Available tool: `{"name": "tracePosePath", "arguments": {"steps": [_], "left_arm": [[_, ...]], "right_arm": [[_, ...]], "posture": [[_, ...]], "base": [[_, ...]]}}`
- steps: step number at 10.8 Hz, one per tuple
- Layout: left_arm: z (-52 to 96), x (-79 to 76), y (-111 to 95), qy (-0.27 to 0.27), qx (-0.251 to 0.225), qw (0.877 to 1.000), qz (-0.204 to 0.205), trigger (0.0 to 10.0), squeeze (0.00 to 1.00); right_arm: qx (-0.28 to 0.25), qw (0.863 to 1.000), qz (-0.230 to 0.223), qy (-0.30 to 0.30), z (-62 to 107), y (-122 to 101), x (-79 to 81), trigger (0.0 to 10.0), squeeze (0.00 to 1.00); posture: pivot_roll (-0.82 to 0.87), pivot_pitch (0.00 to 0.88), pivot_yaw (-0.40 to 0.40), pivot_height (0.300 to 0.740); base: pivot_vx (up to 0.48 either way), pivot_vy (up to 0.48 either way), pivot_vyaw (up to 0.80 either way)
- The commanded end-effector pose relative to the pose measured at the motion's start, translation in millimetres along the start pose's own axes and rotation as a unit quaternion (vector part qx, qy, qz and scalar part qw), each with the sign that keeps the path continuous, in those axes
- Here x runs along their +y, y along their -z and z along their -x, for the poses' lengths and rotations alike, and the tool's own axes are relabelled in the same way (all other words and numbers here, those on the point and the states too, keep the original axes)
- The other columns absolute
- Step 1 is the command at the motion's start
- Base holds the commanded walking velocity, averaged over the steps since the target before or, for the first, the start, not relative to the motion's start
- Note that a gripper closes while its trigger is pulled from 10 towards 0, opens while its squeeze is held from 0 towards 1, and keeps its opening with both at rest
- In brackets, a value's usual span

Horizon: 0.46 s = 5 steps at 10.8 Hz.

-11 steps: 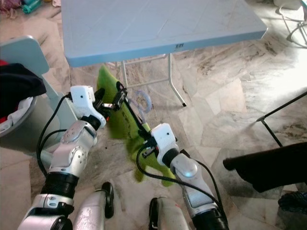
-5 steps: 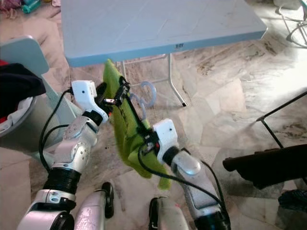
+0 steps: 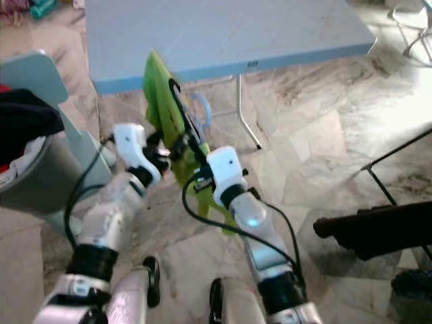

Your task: Hang hanger

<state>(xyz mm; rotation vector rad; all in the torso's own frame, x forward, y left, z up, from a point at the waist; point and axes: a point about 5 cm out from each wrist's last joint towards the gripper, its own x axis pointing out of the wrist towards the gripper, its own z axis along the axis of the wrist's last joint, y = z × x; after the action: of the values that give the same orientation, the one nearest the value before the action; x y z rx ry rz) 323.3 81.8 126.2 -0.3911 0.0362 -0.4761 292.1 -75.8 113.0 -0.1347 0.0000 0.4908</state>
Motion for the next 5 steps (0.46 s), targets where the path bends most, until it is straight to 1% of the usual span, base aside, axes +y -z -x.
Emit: {"name": "tracePosePath", "arguments": {"steps": [1, 3, 4, 5], "left_arm": [[1.7, -2.6, 3.2, 0.006, 0.008, 1.0, -0.001, 10.0, 0.0], [-0.8, -2.3, -2.2, 0.006, 0.001, 1.0, 0.02, 10.0, 0.0], [-1.8, -1.4, -2.6, 0.003, 0.002, 1.0, 0.022, 10.0, 0.0], [-2.7, -0.1, -2.0, -0.002, 0.002, 0.999, 0.034, 10.0, 0.0]], "right_arm": [[-0.019, 1.0, 0.002, 0.002, -0.9, -4.8, -0.3, 10.0, 0.0], [-0.009, 1.0, -0.004, 0.001, 3.2, 3.2, 0.3, 10.0, 0.0], [-0.011, 1.0, -0.007, -0.007, 3.0, 3.6, 4.0, 10.0, 0.0], [-0.019, 1.0, -0.013, -0.019, 2.3, 1.3, 7.6, 10.0, 0.0]], "posture": [[-0.03, 0.243, -0.082, 0.74], [-0.04, 0.243, -0.081, 0.74], [-0.04, 0.24, -0.079, 0.74], [-0.04, 0.239, -0.079, 0.74]], "base": [[0.0, 0.0, 0.0], [0.0, 0.0, 0.0], [0.0, 0.0, 0.0], [0.0, 0.0, 0.0]]}}
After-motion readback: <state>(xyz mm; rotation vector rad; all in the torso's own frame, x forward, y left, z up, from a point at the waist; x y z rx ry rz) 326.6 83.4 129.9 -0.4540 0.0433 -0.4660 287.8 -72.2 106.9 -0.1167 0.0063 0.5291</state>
